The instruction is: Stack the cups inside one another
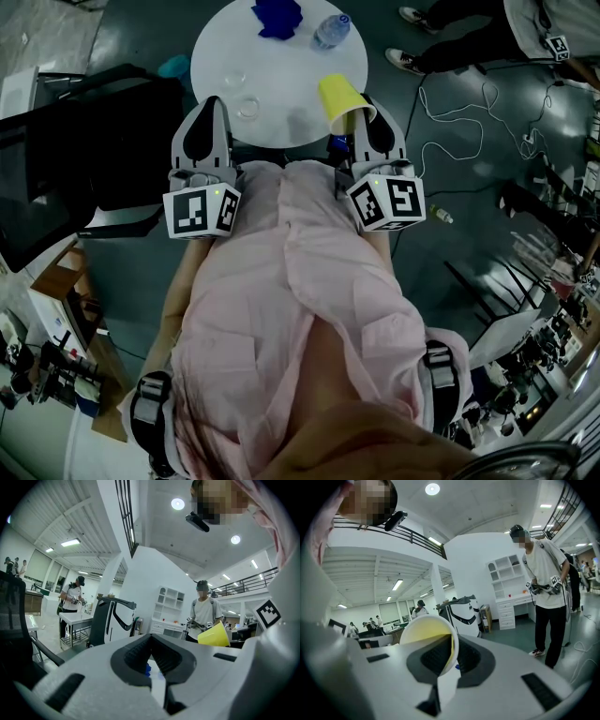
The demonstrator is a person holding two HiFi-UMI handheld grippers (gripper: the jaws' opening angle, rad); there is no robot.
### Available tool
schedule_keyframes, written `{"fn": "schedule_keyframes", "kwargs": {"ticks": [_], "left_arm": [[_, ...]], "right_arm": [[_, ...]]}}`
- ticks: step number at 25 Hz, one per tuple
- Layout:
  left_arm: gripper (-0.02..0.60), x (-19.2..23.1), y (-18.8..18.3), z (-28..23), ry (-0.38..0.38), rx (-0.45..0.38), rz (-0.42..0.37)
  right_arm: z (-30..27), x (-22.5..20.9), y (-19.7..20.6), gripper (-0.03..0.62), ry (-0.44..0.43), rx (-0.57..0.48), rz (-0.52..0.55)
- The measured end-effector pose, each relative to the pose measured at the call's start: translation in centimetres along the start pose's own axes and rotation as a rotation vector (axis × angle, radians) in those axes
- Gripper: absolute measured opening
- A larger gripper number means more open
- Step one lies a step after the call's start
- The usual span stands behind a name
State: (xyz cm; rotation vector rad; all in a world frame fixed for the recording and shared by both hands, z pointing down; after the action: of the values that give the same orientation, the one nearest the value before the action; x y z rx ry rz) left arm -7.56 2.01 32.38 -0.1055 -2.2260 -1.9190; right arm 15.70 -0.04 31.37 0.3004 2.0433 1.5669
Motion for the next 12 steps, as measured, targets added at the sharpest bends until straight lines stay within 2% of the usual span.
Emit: {"fn": "schedule_keyframes", "kwargs": {"ticks": [12], "left_arm": [[0.015,-0.1,0.1,-0.04,-0.001,0.013,-0.002]], "right_arm": [[0.06,-0.28,0.16,0.038,0.007,0.012,-0.01]]}}
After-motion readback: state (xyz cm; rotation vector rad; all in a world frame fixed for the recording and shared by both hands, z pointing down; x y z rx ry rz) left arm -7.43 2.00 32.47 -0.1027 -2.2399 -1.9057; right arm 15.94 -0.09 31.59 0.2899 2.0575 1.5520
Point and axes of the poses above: the fingertips, and each gripper's own axes: z backward along the fingers, x to its left, y out of its underside, the point moved 2 cm from there along z, backward along the fingers, and after that the axes turned 8 degrees about -y, right-handed, at the moved point
